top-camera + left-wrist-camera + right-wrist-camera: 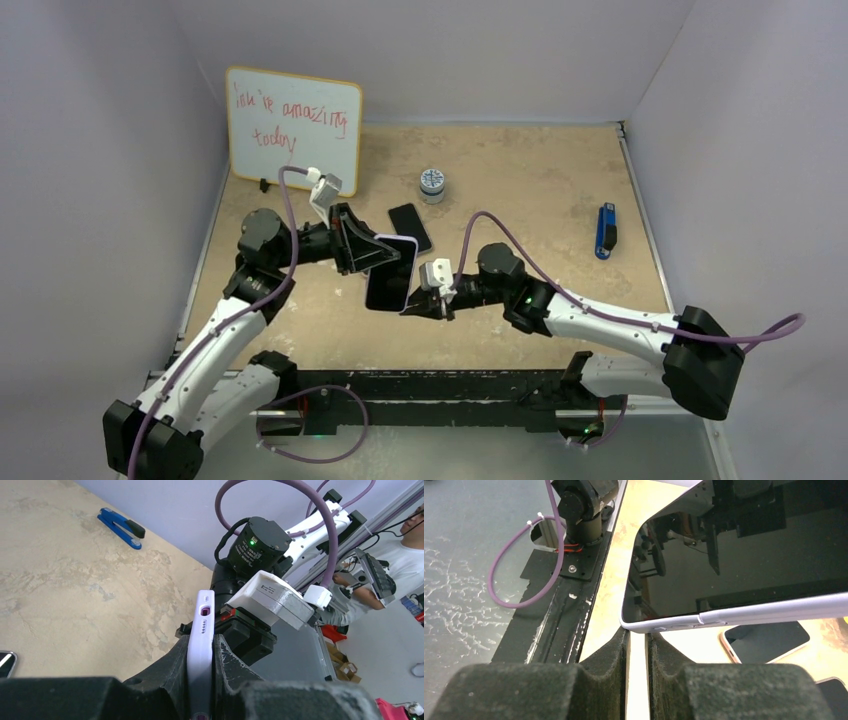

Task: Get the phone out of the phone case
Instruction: Remove the phone case from the phone.

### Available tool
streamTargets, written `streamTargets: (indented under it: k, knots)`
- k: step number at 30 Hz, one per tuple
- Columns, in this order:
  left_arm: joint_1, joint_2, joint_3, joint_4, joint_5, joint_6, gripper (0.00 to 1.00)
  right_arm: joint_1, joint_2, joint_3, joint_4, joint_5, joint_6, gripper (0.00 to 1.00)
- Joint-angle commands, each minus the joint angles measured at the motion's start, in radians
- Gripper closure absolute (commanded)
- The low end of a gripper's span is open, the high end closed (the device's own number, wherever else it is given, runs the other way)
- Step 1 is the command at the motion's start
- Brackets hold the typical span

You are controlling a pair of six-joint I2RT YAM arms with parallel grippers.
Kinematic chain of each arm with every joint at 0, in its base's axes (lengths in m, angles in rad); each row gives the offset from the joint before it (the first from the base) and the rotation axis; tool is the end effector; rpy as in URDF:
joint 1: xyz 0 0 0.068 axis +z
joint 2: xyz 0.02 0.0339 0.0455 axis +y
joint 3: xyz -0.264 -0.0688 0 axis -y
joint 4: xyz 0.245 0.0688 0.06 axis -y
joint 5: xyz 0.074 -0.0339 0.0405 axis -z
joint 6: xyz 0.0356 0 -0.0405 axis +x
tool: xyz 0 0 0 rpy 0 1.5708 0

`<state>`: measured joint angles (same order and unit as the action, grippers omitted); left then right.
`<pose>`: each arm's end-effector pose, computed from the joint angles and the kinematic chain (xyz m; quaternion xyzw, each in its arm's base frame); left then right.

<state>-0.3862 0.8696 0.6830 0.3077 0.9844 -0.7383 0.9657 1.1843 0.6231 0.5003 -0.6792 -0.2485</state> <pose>0.1691 -0.1008 0.3400 0.2460 0.6372 -0.6168 0.3911 0.1303 0.2277 0.2722 -0.5792 0.4338 0.4539 0.5199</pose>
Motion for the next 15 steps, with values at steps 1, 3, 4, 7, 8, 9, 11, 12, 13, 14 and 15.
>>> streamTargets:
  k: [1,3,4,7,8,9,11,12,13,14,15]
  knots:
    - [-0.003,-0.049,0.006,0.023,-0.026,-0.031,1.00,-0.018,-0.012,0.040,0.146,0.027,0.045,1.00]
    - [-0.003,-0.058,0.018,-0.022,-0.052,0.022,1.00,-0.018,-0.012,0.032,0.154,0.001,0.071,1.00]
    - [-0.003,-0.064,0.028,-0.053,-0.070,0.060,1.00,-0.018,-0.013,0.027,0.155,-0.012,0.087,0.96]
    - [-0.003,-0.092,0.044,-0.107,-0.131,0.150,1.00,-0.018,-0.018,0.015,0.150,-0.051,0.135,0.78]
    - [-0.003,-0.096,0.044,-0.107,-0.141,0.164,1.00,-0.019,-0.020,0.010,0.154,-0.062,0.149,0.73]
    - [-0.003,-0.103,0.041,-0.099,-0.146,0.171,1.00,-0.019,-0.021,0.001,0.169,-0.069,0.169,0.70]
    - [-0.003,-0.109,0.037,-0.082,-0.153,0.171,1.00,-0.018,-0.024,-0.023,0.222,-0.076,0.215,0.67]
    - [-0.003,-0.110,0.037,-0.079,-0.154,0.172,1.00,-0.018,-0.027,-0.036,0.254,-0.075,0.236,0.67]
    - [-0.003,-0.112,0.035,-0.076,-0.154,0.171,1.00,-0.019,-0.028,-0.050,0.288,-0.075,0.267,0.66]
    - [-0.003,-0.113,0.034,-0.075,-0.155,0.171,1.00,-0.019,-0.029,-0.059,0.324,-0.076,0.300,0.66]
    - [-0.003,-0.117,0.031,-0.071,-0.157,0.168,1.00,-0.019,-0.028,-0.066,0.349,-0.078,0.318,0.66]
